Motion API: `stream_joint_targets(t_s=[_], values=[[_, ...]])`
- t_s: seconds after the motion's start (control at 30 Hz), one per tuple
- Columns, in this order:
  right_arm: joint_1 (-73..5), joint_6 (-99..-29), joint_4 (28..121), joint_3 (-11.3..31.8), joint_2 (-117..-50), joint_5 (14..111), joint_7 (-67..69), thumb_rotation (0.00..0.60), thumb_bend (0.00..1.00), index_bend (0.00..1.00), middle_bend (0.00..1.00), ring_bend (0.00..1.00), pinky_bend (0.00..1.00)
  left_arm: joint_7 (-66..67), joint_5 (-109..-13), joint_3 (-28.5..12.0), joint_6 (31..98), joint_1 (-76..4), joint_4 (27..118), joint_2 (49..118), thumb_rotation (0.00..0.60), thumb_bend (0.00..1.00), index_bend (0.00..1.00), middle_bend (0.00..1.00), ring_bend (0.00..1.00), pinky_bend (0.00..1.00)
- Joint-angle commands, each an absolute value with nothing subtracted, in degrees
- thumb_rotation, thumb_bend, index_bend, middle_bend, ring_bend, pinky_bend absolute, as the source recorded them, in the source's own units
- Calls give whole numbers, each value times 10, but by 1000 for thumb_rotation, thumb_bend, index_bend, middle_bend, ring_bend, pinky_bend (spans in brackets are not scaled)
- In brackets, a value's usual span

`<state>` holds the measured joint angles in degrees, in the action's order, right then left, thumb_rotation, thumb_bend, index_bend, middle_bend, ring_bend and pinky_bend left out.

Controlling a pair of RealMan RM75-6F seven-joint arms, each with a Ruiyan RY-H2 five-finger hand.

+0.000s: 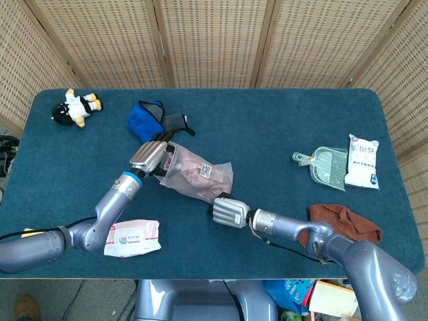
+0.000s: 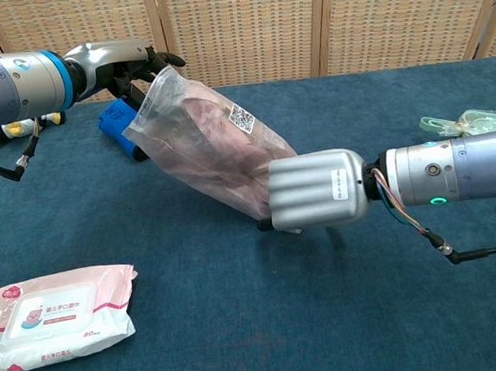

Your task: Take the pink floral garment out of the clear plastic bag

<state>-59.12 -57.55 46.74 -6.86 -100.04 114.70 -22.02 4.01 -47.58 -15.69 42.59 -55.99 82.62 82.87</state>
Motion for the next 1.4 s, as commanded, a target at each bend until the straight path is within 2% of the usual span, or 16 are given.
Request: stream_joint_targets(t_s=[0.03, 0.2, 0.5, 0.77, 1.0, 1.1, 1.27, 1.4], values=[[-593, -575, 460, -72, -1007, 1145, -216, 600, 188, 380, 837, 891, 1000, 38, -477, -157, 426, -559, 826, 830, 600, 661, 666, 0, 0, 0], [-594, -575, 444, -75, -1017, 1140, -206, 600, 335, 435, 838, 891, 1000, 34, -478, -158, 423, -559, 825, 829, 600, 661, 666, 0, 0, 0], [-597, -579, 420, -85, -1029, 1137, -186, 600, 544, 518, 840, 891, 1000, 29, -483, -157, 422, -557, 823, 827, 600, 660, 666, 0, 0, 0], [-599, -582, 410, -94, -1034, 1134, -171, 600, 776, 656, 848, 891, 1000, 23, -487, -156, 418, -556, 817, 830, 600, 661, 666, 0, 0, 0], [-598, -590, 399, -99, -1040, 1132, -162, 600, 962, 716, 862, 897, 1000, 21, -490, -155, 418, -555, 812, 832, 600, 660, 666, 0, 0, 0], [-596, -597, 395, -103, -1040, 1133, -160, 600, 999, 728, 865, 898, 1000, 19, -493, -155, 418, -554, 811, 830, 600, 661, 666, 0, 0, 0], [-589, -613, 396, -109, -1029, 1134, -164, 600, 1000, 737, 868, 899, 1000, 11, -501, -158, 420, -549, 812, 823, 600, 660, 666, 0, 0, 0], [-576, -641, 417, -118, -981, 1138, -179, 600, 1000, 738, 869, 899, 1000, -5, -510, -166, 433, -535, 823, 796, 600, 660, 666, 0, 0, 0]])
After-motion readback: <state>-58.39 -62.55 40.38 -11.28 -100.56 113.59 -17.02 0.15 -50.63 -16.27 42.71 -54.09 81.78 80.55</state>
